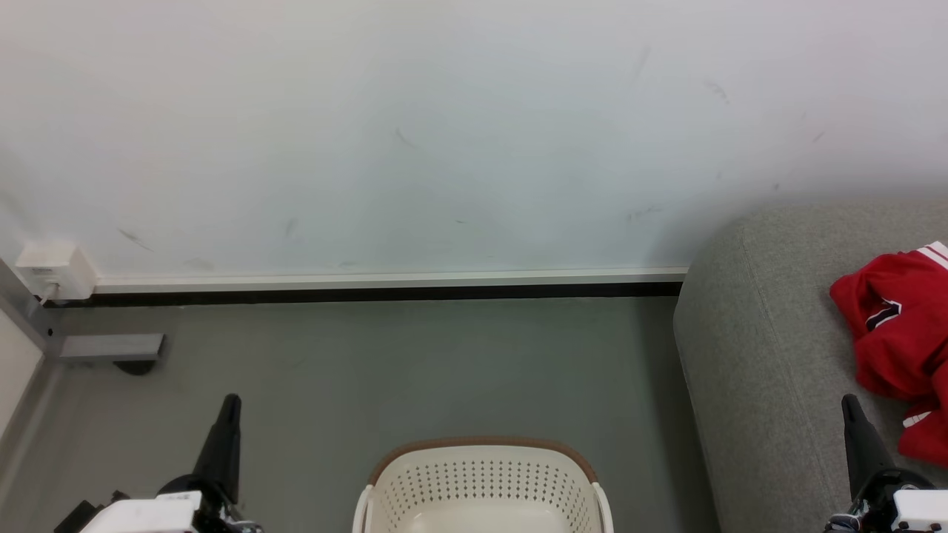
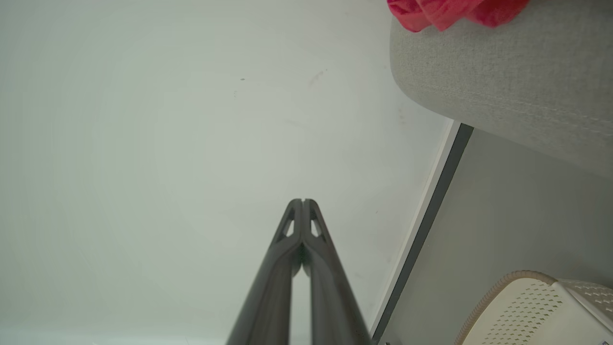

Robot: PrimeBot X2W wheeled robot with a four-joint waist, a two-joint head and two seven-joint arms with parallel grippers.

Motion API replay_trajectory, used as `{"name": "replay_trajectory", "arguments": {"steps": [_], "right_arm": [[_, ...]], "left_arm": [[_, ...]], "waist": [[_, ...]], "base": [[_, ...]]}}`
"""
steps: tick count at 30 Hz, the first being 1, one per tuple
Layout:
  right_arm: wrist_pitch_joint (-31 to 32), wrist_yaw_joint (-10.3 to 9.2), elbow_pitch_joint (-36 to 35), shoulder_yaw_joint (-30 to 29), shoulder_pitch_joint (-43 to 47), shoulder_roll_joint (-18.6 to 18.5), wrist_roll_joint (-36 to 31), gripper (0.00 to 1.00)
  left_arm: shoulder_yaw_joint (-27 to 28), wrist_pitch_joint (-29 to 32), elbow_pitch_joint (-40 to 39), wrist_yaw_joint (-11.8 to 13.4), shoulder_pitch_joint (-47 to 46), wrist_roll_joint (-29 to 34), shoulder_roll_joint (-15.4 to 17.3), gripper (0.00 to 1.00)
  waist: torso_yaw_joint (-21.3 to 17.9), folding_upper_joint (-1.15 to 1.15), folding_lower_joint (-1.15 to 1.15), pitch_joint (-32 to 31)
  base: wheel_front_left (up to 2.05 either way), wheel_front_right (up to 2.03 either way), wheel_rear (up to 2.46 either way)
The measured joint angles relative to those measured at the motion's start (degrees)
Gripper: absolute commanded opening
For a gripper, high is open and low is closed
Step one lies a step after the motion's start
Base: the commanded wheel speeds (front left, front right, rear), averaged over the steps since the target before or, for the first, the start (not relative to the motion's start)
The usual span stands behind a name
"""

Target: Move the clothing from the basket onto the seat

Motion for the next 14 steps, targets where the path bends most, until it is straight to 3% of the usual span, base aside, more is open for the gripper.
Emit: {"name": "replay_trajectory", "arguments": {"steps": [14], "right_arm": [[0.0, -0.01, 0.0, 0.0, 0.0, 0.0, 0.0, 0.0]], "left_arm": [[0.0, 0.0, 0.0, 0.0, 0.0, 0.0, 0.0, 0.0]], "waist": [[0.0, 0.0, 0.0, 0.0]], "base": [[0.0, 0.0, 0.0]]}}
